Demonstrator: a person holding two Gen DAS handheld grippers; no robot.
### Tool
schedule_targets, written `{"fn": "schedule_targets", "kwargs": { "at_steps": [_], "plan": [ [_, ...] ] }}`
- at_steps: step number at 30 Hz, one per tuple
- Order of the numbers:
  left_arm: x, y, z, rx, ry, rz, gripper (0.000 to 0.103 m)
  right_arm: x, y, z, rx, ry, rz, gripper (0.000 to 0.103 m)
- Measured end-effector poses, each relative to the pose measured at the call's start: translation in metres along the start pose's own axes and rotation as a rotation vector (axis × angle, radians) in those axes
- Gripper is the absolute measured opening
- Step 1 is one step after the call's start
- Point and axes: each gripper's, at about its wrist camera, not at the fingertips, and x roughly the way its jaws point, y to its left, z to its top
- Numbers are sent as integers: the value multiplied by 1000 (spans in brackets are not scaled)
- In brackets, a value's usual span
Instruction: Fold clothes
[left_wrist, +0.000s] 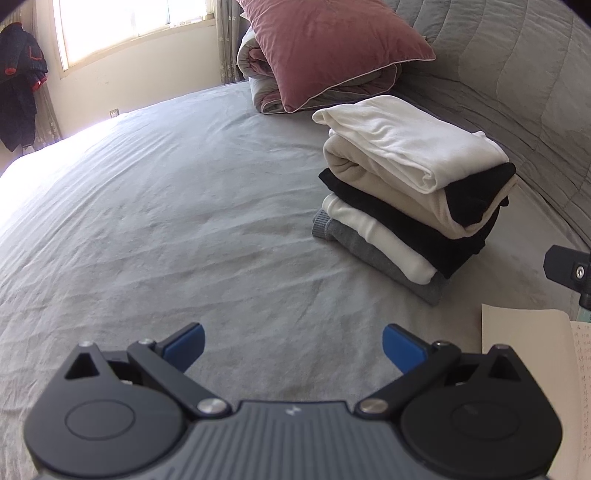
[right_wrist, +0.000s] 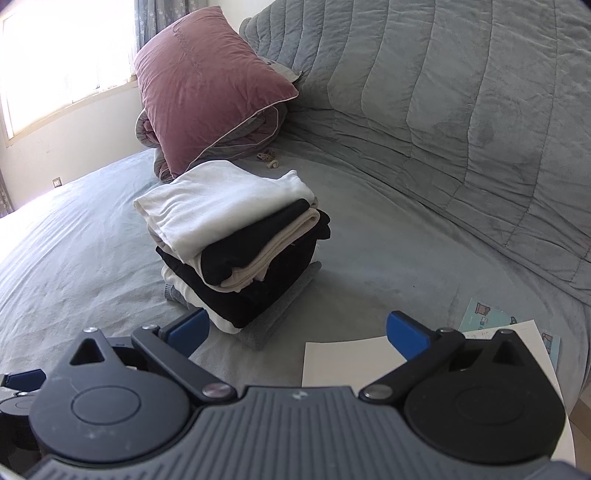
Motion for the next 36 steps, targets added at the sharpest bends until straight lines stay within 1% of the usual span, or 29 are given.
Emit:
{"fn": "schedule_targets", "kwargs": {
  "at_steps": [3, 18, 36],
  "plan": [
    [-2, -2, 0, 6, 0, -3, 102, 2, -4, -1, 13, 10, -12, 103],
    [-5, -13, -3, 38, 3, -22, 102, 2, -5, -3, 5, 25, -14, 103],
    [-5, -12, -2, 28, 12, -23, 102, 6, -3, -5, -10, 40, -19, 103]
  ]
}}
